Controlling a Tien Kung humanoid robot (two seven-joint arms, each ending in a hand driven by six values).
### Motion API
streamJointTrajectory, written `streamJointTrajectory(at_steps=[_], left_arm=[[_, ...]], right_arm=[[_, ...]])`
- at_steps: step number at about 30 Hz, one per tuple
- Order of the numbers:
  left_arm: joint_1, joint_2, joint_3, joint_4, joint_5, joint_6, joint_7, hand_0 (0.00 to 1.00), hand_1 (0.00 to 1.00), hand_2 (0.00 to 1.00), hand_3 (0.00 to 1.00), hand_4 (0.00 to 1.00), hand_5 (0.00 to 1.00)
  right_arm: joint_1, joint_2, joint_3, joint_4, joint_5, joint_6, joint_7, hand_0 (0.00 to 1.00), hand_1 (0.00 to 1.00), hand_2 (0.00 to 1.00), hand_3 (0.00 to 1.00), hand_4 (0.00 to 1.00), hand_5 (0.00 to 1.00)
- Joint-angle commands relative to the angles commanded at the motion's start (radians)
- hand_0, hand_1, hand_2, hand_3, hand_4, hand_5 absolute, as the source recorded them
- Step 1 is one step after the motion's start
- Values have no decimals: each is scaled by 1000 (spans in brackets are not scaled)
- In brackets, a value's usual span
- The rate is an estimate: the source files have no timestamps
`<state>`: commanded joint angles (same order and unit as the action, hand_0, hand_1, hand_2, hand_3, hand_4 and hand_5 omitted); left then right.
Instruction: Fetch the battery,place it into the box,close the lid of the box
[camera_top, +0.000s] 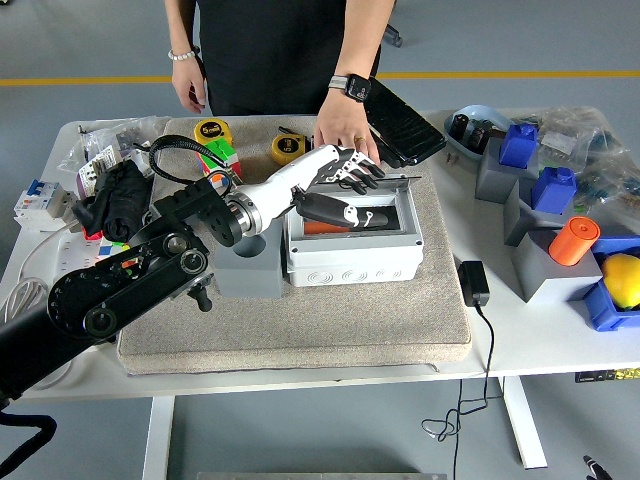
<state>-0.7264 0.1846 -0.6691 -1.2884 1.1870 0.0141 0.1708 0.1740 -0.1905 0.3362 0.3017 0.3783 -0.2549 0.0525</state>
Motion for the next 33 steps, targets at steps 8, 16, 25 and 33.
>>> streamJointTrajectory(at_steps=[8, 16, 25, 33], left_arm=[[6, -4, 24, 11, -12, -1, 2, 685, 635, 630, 641, 985, 279], [8, -6, 22, -1, -17, -2, 2, 682, 634, 628, 639, 985, 282], [16, -11, 35, 3, -22, -3, 0, 680, 634, 628, 639, 981, 277], [21, -5, 7, -22, -43, 6, -17, 679, 633, 627, 636, 980, 276]], right_arm=[[0, 1, 1, 1, -1, 0, 0, 659, 636, 637, 534, 880, 432], [-1, 1, -1, 1, -1, 0, 1, 657, 635, 636, 534, 880, 432], [0, 1, 1, 4, -4, 2, 3, 656, 635, 636, 534, 880, 431], [0, 1, 2, 5, -8, 0, 4, 656, 636, 636, 534, 879, 430]])
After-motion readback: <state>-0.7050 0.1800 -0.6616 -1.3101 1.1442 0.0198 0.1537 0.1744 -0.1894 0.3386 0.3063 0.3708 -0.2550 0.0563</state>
